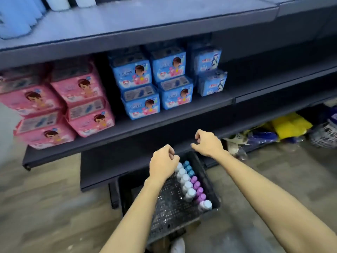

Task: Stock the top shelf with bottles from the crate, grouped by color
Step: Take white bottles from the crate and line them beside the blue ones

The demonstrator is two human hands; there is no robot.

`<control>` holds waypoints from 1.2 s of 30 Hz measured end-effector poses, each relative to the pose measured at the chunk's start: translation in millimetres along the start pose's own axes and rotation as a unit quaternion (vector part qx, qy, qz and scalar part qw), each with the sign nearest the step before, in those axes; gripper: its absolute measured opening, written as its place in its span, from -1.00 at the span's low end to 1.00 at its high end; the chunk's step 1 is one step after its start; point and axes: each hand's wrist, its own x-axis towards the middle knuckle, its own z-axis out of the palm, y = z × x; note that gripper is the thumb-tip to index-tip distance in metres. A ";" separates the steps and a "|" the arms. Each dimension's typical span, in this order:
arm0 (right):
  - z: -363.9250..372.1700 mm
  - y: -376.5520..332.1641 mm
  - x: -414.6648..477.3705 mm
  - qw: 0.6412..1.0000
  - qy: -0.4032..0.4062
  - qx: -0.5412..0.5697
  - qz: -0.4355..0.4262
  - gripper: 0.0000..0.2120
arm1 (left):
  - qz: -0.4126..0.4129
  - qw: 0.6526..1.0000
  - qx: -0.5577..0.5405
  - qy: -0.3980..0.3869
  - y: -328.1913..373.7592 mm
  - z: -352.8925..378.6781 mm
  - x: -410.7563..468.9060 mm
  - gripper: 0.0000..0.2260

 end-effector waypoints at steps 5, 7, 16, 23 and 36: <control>75.8 55.7 -8.3 0.993 -0.089 0.001 0.071 -0.68 | -0.006 0.997 0.035 -0.071 -38.2 55.2 -21.7 -0.91; 100.4 74.3 -12.5 0.989 -0.117 0.001 0.092 -0.68 | -0.012 0.995 0.051 -0.086 -51.7 69.8 -24.5 -0.91; 202.2 127.3 -11.4 0.975 -0.191 0.011 0.113 -0.69 | -0.080 0.988 0.020 -0.129 -105.2 138.3 -26.1 -0.91; 280.1 143.5 6.7 0.970 -0.227 -0.014 0.090 -0.51 | -0.155 0.981 -0.014 -0.113 -153.3 179.8 -30.8 -0.92; 348.7 169.4 23.0 0.956 -0.219 -0.196 -0.006 -0.53 | -0.197 0.973 -0.026 -0.117 -201.7 207.5 -31.0 -0.88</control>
